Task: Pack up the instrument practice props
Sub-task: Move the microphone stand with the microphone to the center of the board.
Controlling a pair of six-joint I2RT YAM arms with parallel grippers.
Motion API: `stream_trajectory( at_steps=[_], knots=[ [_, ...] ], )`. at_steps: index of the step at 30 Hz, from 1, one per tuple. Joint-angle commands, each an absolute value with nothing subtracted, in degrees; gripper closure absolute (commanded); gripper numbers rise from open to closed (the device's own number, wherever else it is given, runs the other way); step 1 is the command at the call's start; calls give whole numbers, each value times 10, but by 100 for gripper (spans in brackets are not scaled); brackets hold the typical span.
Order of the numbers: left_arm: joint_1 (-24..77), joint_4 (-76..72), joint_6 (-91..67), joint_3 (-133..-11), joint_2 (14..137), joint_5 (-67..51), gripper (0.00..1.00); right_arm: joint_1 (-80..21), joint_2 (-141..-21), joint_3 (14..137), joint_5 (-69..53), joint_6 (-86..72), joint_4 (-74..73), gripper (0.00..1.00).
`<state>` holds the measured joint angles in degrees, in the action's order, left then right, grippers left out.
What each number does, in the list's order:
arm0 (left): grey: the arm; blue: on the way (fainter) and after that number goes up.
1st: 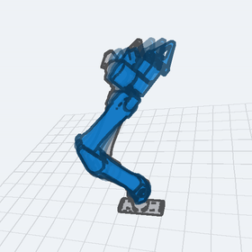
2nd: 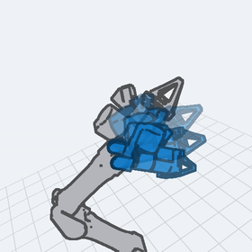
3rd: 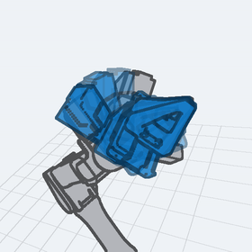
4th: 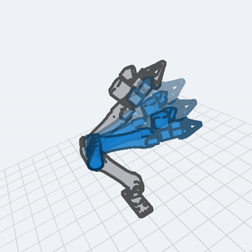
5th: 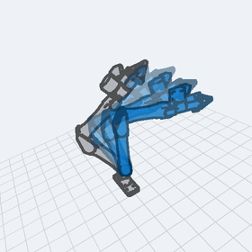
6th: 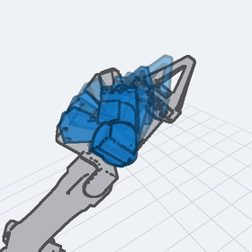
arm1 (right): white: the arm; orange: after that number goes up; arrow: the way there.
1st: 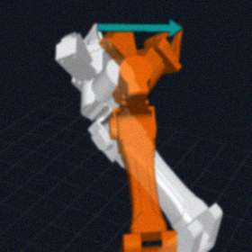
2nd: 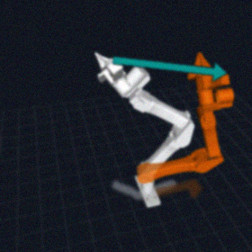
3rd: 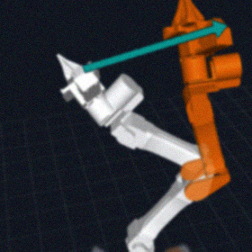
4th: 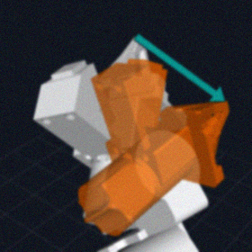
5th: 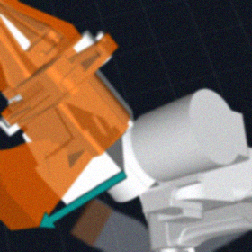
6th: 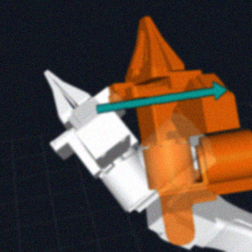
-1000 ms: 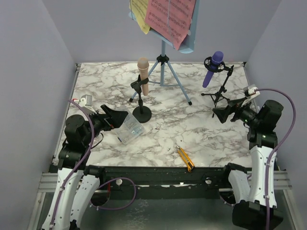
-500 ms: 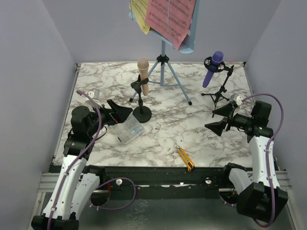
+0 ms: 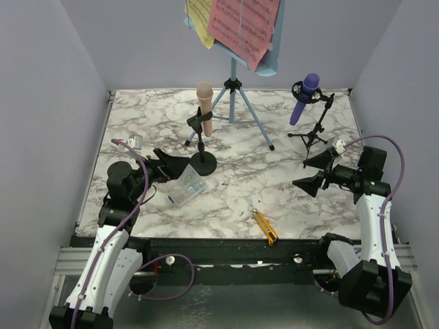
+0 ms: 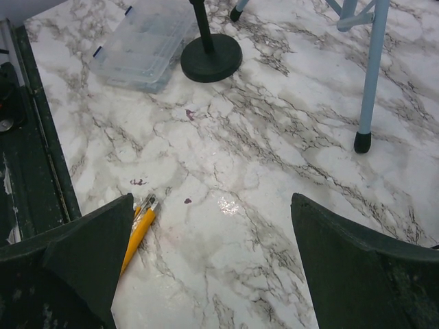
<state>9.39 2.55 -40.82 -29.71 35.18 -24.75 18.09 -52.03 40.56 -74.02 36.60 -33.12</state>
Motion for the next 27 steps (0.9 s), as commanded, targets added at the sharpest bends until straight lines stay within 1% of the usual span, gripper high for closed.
stream_trajectory(
  at_steps=[1, 8, 18, 25, 27],
  knots=[
    [95, -12, -412, -295, 338, -246, 1, 182, -514, 413, -739, 396, -356, 0],
    [95, -6, -397, -288, 340, -274, 1, 182, -513, 413, -743, 416, -364, 0],
    [95, -9, -419, -277, 345, -252, 1, 182, -512, 407, -741, 422, -366, 0],
    [95, -2, -404, -272, 314, -242, 1, 182, -527, 415, -742, 423, -367, 0],
    [95, -33, -393, -265, 315, -240, 1, 182, -532, 414, -745, 422, -367, 0]
  ],
)
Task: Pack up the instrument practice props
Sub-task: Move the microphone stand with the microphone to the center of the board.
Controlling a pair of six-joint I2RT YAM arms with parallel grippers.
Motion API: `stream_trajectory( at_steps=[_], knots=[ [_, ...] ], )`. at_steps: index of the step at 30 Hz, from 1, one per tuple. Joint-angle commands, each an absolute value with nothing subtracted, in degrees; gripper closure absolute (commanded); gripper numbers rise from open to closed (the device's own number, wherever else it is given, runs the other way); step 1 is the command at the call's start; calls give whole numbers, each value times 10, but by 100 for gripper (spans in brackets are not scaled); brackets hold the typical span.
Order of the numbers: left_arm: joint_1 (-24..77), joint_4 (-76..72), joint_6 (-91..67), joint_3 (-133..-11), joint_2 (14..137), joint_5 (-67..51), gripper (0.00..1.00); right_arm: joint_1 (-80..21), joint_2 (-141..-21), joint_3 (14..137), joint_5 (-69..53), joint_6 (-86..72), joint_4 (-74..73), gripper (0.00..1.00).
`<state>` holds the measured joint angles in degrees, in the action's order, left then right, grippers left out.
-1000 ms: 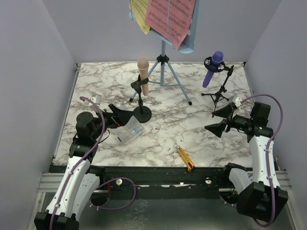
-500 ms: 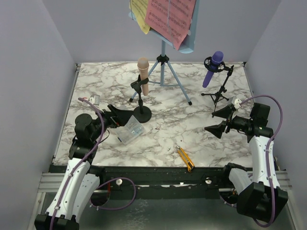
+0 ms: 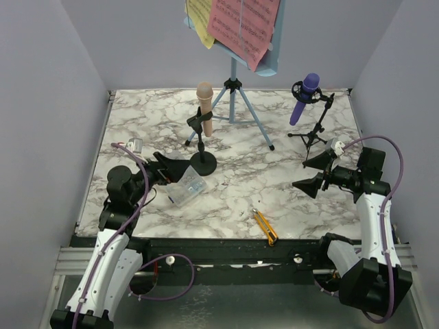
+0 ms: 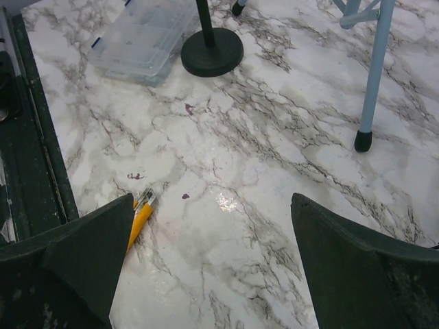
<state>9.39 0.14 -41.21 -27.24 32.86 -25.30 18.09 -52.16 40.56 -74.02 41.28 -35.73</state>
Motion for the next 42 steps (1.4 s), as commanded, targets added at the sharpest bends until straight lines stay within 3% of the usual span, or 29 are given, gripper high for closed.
stream_trajectory(
  at_steps=[1, 25, 36, 42],
  knots=[
    [95, -59, -392, -258, 318, -240, 1, 182, -531, 414, -747, 422, -367, 0],
    [112, -413, -397, -251, 615, -259, 3, 180, -515, 416, -749, 450, -391, 0],
    [181, -538, -212, -266, 750, -197, 16, 175, -507, 414, -746, 450, -390, 0],
    [181, -548, -180, -283, 762, -184, 35, 162, -534, 419, -743, 451, -390, 0]
  ],
)
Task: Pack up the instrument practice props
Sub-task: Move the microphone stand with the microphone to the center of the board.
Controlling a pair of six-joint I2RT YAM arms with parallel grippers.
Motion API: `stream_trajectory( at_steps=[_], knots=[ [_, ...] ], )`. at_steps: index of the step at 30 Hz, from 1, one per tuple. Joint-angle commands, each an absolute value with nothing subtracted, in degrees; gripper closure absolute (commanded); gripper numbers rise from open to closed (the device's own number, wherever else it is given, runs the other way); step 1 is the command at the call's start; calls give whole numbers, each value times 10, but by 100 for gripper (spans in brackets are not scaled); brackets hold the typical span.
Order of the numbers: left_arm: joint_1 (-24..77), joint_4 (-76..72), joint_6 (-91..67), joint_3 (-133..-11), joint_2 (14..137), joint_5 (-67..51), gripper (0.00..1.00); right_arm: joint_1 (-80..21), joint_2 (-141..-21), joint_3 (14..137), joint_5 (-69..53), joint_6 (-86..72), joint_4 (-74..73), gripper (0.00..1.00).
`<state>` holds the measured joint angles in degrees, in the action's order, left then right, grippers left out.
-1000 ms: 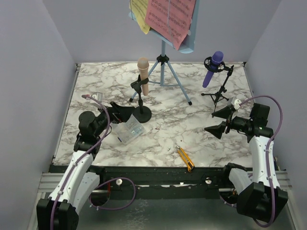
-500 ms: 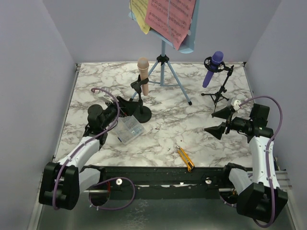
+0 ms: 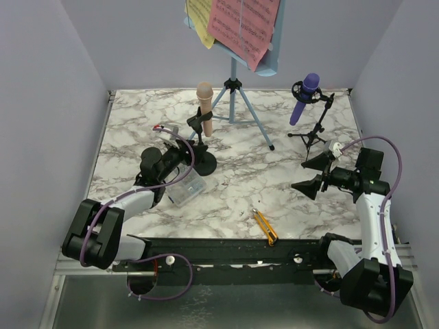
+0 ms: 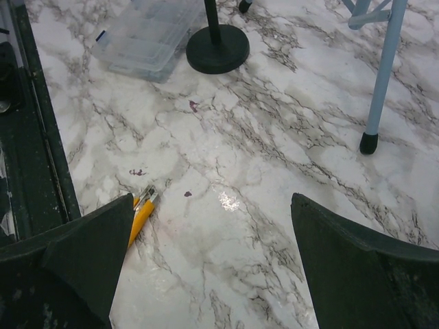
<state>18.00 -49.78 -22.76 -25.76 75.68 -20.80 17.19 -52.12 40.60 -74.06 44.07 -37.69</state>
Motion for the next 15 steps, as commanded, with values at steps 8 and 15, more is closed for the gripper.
stream_trajectory(
  at_steps=[8, 15],
  knots=[
    [181, -575, -159, -307, 801, -197, 58, 157, -521, 413, -735, 451, -387, 0],
    [181, -646, -176, -305, 829, -185, 74, 156, -526, 411, -729, 450, -383, 0]
  ],
)
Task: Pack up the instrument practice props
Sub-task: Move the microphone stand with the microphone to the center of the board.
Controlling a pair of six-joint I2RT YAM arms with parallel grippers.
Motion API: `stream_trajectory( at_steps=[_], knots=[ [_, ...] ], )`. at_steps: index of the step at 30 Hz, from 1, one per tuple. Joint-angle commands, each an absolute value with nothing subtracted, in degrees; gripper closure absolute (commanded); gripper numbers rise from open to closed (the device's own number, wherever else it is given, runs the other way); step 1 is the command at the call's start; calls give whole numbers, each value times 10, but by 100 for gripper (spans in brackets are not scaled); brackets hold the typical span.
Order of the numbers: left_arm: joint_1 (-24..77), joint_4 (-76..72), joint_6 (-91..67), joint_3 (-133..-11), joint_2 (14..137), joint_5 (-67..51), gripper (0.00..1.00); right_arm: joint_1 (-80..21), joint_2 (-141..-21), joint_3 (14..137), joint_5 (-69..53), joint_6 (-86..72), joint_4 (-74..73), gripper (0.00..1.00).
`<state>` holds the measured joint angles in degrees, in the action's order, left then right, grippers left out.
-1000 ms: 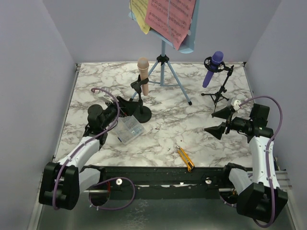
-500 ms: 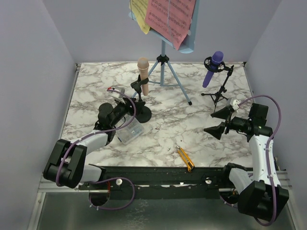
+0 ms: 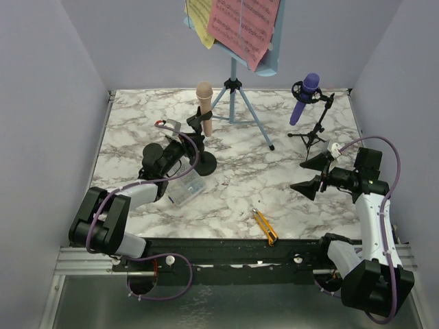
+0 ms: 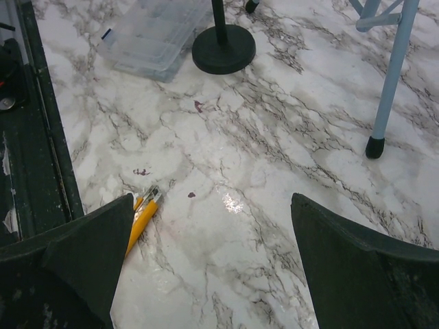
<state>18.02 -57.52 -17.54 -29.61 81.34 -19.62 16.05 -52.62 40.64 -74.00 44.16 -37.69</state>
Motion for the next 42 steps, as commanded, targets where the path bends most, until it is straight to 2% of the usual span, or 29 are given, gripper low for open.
stream_trajectory(
  at_steps=[1, 3, 5, 14, 17, 28, 42],
  knots=[
    [181, -652, -178, -304, 834, -186, 76, 156, -526, 410, -728, 448, -382, 0],
    [181, -666, -183, -304, 845, -189, 80, 155, -521, 409, -726, 448, -381, 0],
    [181, -677, -186, -303, 853, -191, 90, 155, -517, 409, -725, 447, -380, 0],
    [181, -686, -181, -324, 879, -211, 91, 155, -514, 406, -721, 445, -377, 0],
    [181, -686, -163, -325, 877, -232, 100, 155, -512, 407, -718, 443, -375, 0],
    [233, -680, -94, -300, 787, -282, 100, 154, -515, 407, -747, 435, -376, 0],
    [420, -678, -33, -251, 704, -159, 100, 147, -527, 404, -779, 432, -380, 0]
  ],
)
